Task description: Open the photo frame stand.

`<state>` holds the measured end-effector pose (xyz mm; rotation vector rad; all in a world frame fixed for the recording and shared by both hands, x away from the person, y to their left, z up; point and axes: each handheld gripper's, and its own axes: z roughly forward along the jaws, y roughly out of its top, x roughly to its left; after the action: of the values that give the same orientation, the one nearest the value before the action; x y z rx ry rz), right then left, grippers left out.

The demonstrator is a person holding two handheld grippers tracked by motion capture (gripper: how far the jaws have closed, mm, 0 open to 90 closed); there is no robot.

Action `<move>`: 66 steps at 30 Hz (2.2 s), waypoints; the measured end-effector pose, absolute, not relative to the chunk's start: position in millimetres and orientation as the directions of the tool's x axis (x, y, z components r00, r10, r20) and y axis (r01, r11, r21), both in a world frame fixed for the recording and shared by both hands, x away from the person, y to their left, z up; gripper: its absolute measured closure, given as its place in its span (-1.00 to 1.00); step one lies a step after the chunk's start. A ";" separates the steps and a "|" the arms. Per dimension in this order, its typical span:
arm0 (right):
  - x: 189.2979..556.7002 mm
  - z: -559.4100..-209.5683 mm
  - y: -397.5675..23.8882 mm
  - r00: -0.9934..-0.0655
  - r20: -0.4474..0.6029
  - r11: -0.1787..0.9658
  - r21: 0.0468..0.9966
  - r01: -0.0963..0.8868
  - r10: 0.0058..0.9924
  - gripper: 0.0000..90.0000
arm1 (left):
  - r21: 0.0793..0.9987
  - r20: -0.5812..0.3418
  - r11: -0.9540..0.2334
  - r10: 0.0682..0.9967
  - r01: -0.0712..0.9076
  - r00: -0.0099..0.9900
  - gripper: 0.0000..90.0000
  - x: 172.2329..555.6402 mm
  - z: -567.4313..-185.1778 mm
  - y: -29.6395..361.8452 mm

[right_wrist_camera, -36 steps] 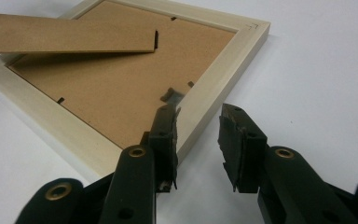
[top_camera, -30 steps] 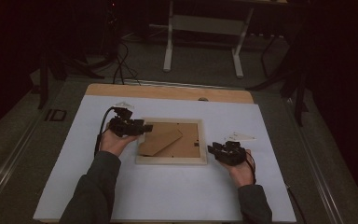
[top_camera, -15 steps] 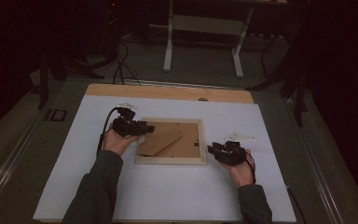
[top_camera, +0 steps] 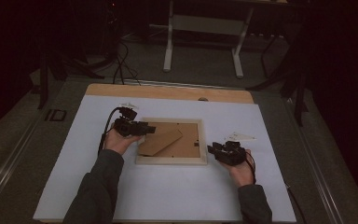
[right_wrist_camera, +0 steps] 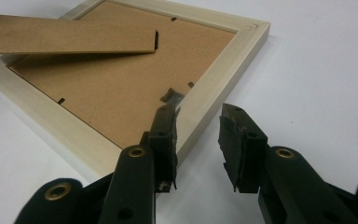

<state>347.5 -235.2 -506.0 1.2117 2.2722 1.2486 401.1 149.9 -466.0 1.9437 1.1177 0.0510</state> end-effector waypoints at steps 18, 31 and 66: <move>347.4 -506.0 -234.9 -0.610 0.143 0.275 0.797 0.538 0.779 0.47 | 0.658 -0.392 -0.237 0.703 0.715 0.594 0.00 407.2 -476.1 142.9; 347.5 -505.6 -235.7 -0.610 0.143 0.276 0.796 0.539 0.779 0.47 | 0.648 -0.399 -0.266 0.680 0.714 0.615 -0.04 407.2 -481.4 134.9; 348.2 -506.8 -236.3 -0.607 0.144 0.274 0.794 0.542 0.782 0.46 | 0.568 -0.458 -0.341 0.624 0.749 0.632 -0.29 400.2 -509.0 124.3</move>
<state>348.2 -236.3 -506.8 1.2173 2.2718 1.2457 400.2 124.3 -509.0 2.0716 1.0706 -0.2028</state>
